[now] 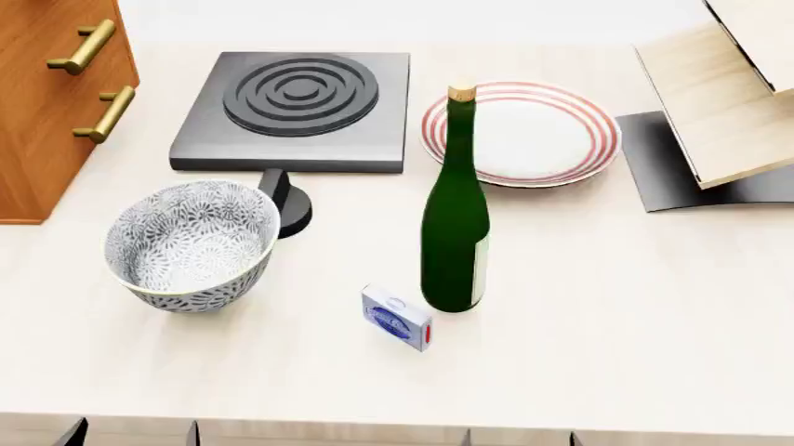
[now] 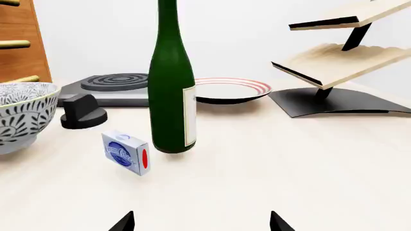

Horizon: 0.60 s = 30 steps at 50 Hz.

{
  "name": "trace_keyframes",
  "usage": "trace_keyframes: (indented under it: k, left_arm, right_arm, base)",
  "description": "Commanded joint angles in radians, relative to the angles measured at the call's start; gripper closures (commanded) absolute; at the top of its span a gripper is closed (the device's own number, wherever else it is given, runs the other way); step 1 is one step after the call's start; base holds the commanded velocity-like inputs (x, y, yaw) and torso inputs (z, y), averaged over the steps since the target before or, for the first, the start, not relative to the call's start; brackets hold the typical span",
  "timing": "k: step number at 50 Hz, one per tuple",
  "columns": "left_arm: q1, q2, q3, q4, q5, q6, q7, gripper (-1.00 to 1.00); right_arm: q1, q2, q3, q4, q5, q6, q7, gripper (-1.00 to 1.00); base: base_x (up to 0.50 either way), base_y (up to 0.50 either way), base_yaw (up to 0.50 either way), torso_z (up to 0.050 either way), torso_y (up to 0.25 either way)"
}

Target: Pick up the akita bowl and put it on the plate.

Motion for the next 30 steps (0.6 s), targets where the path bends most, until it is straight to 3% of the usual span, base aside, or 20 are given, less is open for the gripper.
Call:
trace_keyframes:
  k: [1, 12, 30]
  left_arm:
    - [-0.003, -0.06, 0.07, -0.007, -0.06, 0.008, -0.07, -1.0]
    - [0.01, -0.076, 0.088, 0.034, -0.066, 0.006, -0.095, -1.0]
    - [0.071, -0.124, 0.088, 0.392, -0.066, -0.125, -0.156, -1.0]
  right_arm:
    - [0.0, 0.025, -0.031, 0.002, 0.025, -0.002, 0.031, -1.0]
    - [-0.013, 0.053, -0.07, -0.025, 0.021, -0.03, 0.077, -1.0]
    - [-0.053, 0.092, -0.062, -0.331, 0.064, 0.095, 0.126, -1.0]
  base:
    - [0.0, 0.0, 0.0, 0.0, 0.0]
    - [0.0, 0.0, 0.0, 0.0, 0.0]
    - [0.0, 0.0, 0.0, 0.0, 0.0]
